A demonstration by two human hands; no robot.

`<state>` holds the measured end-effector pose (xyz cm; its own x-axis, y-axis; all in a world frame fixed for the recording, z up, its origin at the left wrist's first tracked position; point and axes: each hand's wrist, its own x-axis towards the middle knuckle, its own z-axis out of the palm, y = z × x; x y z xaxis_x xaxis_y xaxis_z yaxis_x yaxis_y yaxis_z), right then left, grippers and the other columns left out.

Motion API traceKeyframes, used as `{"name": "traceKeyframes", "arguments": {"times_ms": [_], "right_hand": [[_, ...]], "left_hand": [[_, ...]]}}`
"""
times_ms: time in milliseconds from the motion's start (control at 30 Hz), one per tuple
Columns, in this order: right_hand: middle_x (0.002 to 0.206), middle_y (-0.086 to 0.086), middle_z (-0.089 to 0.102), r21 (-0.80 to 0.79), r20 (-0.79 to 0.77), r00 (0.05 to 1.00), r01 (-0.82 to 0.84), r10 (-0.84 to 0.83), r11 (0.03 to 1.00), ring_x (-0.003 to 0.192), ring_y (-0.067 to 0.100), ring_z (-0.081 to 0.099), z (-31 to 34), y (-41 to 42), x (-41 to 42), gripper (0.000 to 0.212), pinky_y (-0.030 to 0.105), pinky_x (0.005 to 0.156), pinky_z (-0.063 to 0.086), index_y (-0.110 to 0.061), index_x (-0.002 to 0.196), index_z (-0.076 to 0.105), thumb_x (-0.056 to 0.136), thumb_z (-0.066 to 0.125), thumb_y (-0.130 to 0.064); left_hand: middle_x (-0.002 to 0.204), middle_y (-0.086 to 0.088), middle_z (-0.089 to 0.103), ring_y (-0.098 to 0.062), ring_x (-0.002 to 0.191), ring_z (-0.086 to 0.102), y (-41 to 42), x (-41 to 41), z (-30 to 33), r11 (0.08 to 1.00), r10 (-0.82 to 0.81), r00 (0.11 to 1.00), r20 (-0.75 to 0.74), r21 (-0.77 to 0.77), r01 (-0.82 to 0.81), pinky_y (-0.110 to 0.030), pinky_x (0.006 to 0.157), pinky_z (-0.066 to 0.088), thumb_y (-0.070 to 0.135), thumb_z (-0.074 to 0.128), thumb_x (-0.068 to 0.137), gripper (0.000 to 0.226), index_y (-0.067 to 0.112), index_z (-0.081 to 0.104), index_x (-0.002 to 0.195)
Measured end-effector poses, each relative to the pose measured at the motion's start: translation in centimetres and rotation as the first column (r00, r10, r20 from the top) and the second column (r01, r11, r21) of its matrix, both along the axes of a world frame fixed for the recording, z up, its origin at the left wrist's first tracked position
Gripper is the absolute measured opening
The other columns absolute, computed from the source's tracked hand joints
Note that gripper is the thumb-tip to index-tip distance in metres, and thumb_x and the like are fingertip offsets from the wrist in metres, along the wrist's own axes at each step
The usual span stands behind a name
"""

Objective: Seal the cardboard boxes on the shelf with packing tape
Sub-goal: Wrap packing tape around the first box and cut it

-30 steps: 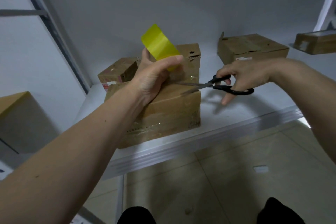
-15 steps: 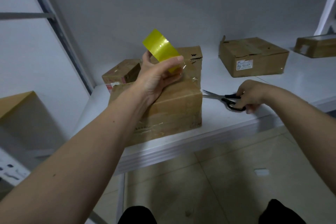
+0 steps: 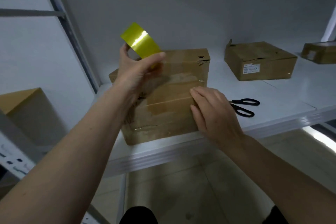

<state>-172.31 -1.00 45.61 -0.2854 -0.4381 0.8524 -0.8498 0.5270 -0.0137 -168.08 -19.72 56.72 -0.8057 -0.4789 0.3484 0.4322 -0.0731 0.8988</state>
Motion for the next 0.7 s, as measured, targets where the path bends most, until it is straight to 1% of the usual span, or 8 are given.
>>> {"name": "traceKeyframes", "arguments": {"times_ms": [100,233,267,333,400,500,600,700], "right_hand": [[0.121,0.016,0.062,0.046,0.036,0.996,0.075,-0.076,0.996,0.103,0.029,0.056,1.1,-0.8,0.0,0.039,0.040,0.088,0.044,0.002,0.115,0.063,0.094,0.048,-0.028],[0.129,0.009,0.062,-0.011,0.204,0.979,0.020,-0.017,1.000,0.125,0.027,0.048,2.4,-0.7,-0.5,0.039,0.042,0.109,0.028,-0.007,0.114,0.068,0.098,0.041,-0.031],[0.130,0.007,0.061,-0.063,0.330,0.942,-0.036,0.055,0.997,0.127,0.024,0.047,3.0,-0.7,-0.6,0.036,0.036,0.110,0.026,-0.009,0.116,0.068,0.100,0.041,-0.028],[0.132,0.002,0.056,-0.151,0.585,0.792,-0.108,0.177,0.983,0.126,0.014,0.042,4.1,-0.7,-1.2,0.031,0.025,0.105,0.025,-0.016,0.121,0.065,0.101,0.043,-0.026],[0.129,-0.005,0.046,-0.167,0.762,0.613,-0.129,0.211,0.978,0.125,0.011,0.035,4.9,-0.6,-2.3,0.027,0.028,0.108,0.024,-0.027,0.120,0.065,0.099,0.047,-0.029],[0.126,-0.009,0.045,-0.343,0.839,0.399,-0.138,0.369,0.929,0.123,0.011,0.040,5.2,-0.9,-3.5,0.024,0.035,0.113,0.029,-0.035,0.105,0.069,0.099,0.049,-0.024],[0.126,-0.007,0.053,-0.486,0.820,0.320,-0.049,0.475,0.872,0.118,0.016,0.049,4.9,-1.2,-4.1,0.033,0.035,0.103,0.041,-0.037,0.090,0.074,0.100,0.046,-0.021],[0.128,-0.004,0.056,-0.487,0.816,0.357,0.001,0.454,0.873,0.114,0.017,0.052,5.2,-1.2,-3.8,0.030,0.030,0.086,0.043,-0.036,0.099,0.072,0.101,0.043,-0.029]], "left_hand": [[0.089,-0.005,0.065,-0.029,0.088,0.061,-2.1,1.3,-0.2,0.998,0.035,0.999,0.005,0.050,-0.035,-0.041,0.085,0.052,-0.001,0.080,0.074,0.081,0.016,0.034,0.139],[0.092,-0.006,0.067,-0.027,0.084,0.067,-3.5,2.0,-1.3,0.992,0.081,0.995,0.063,0.096,-0.087,-0.037,0.075,0.059,-0.003,0.078,0.076,0.080,0.016,0.033,0.140],[0.092,-0.006,0.067,-0.026,0.082,0.068,-3.7,2.0,-1.5,0.991,0.076,0.995,0.065,0.107,-0.083,-0.035,0.070,0.059,-0.003,0.078,0.076,0.080,0.016,0.033,0.140],[0.092,-0.006,0.067,-0.025,0.080,0.068,-3.9,2.0,-1.6,0.992,0.063,0.995,0.071,0.101,-0.070,-0.033,0.066,0.058,-0.003,0.077,0.077,0.078,0.017,0.034,0.140],[0.094,-0.007,0.067,-0.027,0.084,0.068,-3.8,2.1,-1.6,0.995,0.058,0.996,0.069,0.074,-0.063,-0.033,0.068,0.058,-0.003,0.078,0.076,0.080,0.016,0.033,0.140],[0.095,-0.006,0.067,-0.028,0.088,0.068,-3.8,2.2,-1.8,0.995,0.047,0.997,0.054,0.091,-0.051,-0.034,0.069,0.059,-0.003,0.079,0.076,0.080,0.017,0.034,0.139],[0.088,-0.002,0.069,-0.026,0.085,0.070,-3.9,2.2,-2.0,0.990,0.059,0.998,0.022,0.128,-0.061,-0.039,0.076,0.060,-0.001,0.083,0.071,0.085,0.017,0.035,0.139],[0.088,-0.001,0.070,-0.024,0.084,0.072,-4.4,2.3,-2.1,0.985,0.112,0.994,-0.014,0.134,-0.109,-0.037,0.074,0.059,0.009,0.087,0.061,0.096,0.018,0.034,0.141]]}}
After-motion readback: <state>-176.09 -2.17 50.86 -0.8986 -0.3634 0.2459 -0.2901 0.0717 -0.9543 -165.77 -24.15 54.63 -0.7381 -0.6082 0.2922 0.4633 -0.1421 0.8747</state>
